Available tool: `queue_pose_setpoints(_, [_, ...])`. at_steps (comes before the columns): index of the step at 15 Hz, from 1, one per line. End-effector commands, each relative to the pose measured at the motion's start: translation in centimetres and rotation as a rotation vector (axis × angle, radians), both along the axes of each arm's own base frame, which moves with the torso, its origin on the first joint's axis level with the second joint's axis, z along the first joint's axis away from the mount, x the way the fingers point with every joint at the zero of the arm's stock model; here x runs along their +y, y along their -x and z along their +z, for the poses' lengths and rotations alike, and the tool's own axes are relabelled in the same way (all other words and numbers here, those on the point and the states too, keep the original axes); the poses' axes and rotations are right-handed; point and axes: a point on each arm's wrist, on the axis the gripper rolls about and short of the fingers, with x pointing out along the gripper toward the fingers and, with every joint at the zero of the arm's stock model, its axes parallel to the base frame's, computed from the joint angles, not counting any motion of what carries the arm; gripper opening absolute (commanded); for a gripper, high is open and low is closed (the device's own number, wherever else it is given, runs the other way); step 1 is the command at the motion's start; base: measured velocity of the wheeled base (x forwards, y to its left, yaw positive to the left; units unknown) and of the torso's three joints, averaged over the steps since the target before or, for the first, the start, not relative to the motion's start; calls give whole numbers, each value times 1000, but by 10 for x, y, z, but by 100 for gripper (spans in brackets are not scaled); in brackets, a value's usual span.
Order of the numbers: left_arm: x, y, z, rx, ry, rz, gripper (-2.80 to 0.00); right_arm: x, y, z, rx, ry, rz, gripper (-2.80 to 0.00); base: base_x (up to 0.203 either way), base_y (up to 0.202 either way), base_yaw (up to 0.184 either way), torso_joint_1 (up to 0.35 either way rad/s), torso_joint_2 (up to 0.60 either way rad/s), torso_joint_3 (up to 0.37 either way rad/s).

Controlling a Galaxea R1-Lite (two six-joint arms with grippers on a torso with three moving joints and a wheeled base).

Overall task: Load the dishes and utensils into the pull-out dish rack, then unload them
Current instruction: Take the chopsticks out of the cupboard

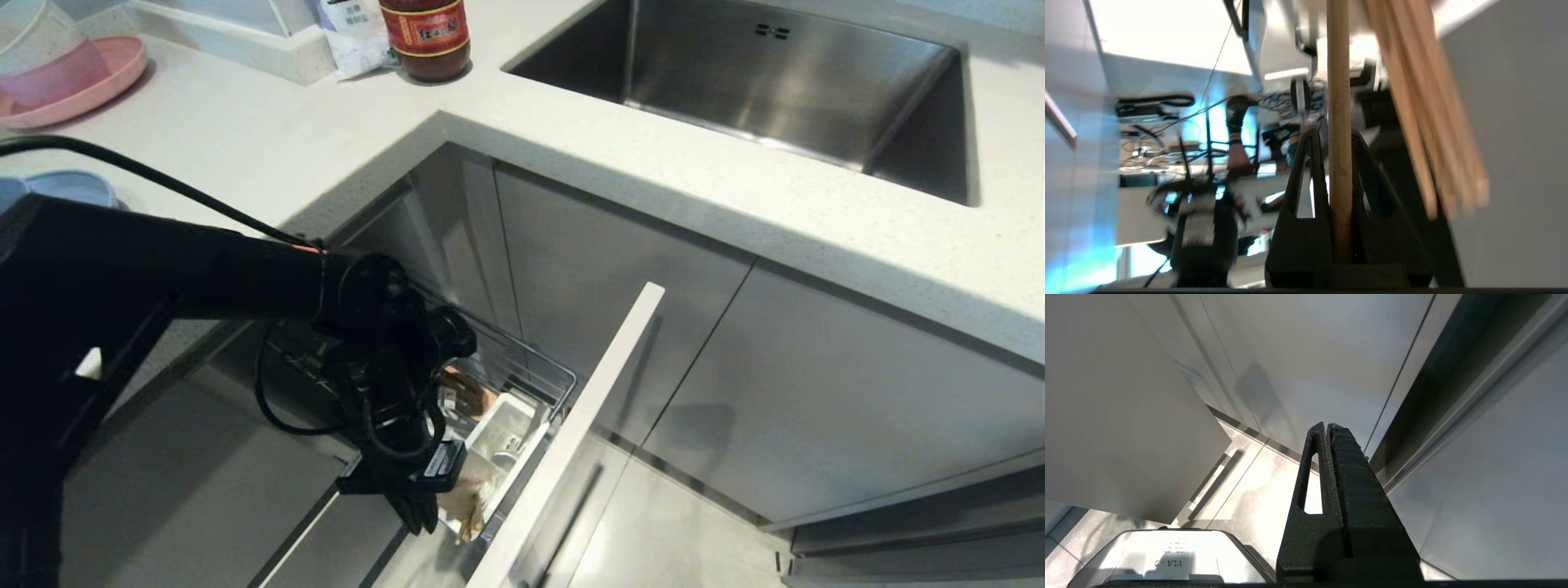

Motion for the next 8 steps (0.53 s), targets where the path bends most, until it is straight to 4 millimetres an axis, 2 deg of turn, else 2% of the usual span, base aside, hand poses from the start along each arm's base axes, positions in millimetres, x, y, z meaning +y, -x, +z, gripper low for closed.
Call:
queue_pose_setpoints(1, [7,23,36,-57,37,-20,-280,0,0,0,-3,0,-1,-280,0,0,0,0,0,0])
queue_pose_setpoints(5, [16,59,77,-127,82,-63,-280,0,0,0,-3,0,1,-280,0,0,0,0,0,0])
queue_pose_setpoints(8, [20,83,100,-173,116,-98,-280,0,0,0,-3,0,-1,-280,0,0,0,0,0,0])
